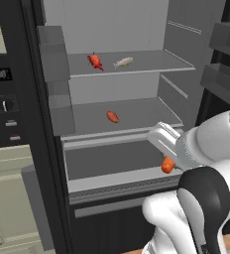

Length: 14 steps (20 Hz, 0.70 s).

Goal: Gather the carrot and sweet potato from the fridge and place them on a tray on the dining counter. Then gather the fishs from the fridge and place them on the other tray.

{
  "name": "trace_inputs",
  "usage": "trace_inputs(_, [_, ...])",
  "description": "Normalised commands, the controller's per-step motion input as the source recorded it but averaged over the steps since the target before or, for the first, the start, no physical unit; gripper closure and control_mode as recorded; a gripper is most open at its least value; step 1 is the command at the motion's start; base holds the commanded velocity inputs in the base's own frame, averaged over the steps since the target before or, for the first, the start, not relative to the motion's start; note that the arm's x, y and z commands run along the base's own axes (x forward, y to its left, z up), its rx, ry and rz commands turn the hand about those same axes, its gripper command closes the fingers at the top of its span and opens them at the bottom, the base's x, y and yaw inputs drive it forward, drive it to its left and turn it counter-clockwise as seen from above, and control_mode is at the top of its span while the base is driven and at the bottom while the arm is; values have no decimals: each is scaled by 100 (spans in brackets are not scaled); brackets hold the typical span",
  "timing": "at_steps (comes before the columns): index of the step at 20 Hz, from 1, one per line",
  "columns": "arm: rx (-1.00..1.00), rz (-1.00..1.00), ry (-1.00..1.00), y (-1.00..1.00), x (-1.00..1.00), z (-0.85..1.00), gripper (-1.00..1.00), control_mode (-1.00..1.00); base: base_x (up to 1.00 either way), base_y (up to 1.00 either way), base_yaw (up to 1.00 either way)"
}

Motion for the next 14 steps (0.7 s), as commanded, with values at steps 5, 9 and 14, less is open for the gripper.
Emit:
trace_inputs(5, [0,0,0,0,0,0,100,-100,0,0,0])
trace_inputs(9, [0,0,0,0,-22,-2,100,-100,0,0,0])
trace_inputs(14, [0,0,0,0,-10,-4,100,100,-54,9,-4])
